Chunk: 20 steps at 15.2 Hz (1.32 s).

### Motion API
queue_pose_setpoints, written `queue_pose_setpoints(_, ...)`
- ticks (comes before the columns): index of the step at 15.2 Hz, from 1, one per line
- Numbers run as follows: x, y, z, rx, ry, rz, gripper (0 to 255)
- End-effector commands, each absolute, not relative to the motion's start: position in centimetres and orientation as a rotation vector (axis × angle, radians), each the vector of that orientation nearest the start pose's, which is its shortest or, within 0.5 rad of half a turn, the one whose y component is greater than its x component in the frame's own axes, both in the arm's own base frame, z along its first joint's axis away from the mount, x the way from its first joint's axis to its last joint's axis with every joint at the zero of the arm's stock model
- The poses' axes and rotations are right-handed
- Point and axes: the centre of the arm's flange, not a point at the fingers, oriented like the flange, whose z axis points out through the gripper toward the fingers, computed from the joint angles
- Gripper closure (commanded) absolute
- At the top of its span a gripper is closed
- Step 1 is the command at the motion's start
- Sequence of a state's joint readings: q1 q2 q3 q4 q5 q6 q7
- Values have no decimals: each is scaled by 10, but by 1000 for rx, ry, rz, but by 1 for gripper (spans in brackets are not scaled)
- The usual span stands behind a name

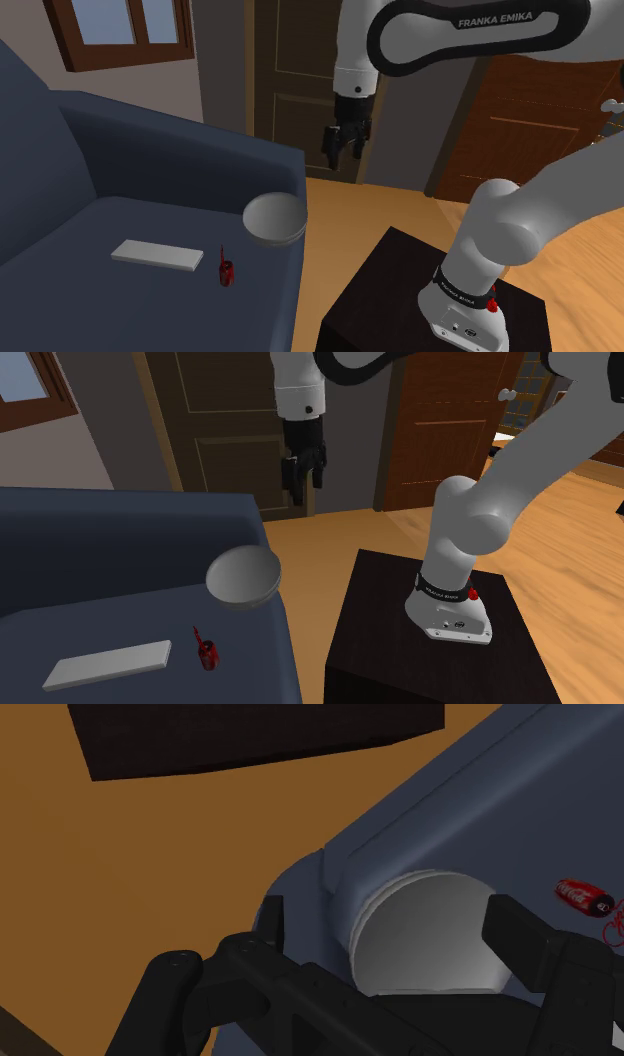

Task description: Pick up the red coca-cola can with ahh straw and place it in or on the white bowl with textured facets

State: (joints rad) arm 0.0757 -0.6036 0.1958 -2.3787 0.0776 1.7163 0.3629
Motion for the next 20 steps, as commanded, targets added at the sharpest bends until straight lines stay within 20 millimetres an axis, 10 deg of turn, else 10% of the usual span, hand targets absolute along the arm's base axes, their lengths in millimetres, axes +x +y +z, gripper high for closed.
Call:
queue_pose_setpoints(1, 358, 135, 511, -3180, 239, 93, 0)
queue_pose_setpoints(20, 450, 327, 382, -3149, 322, 161, 0)
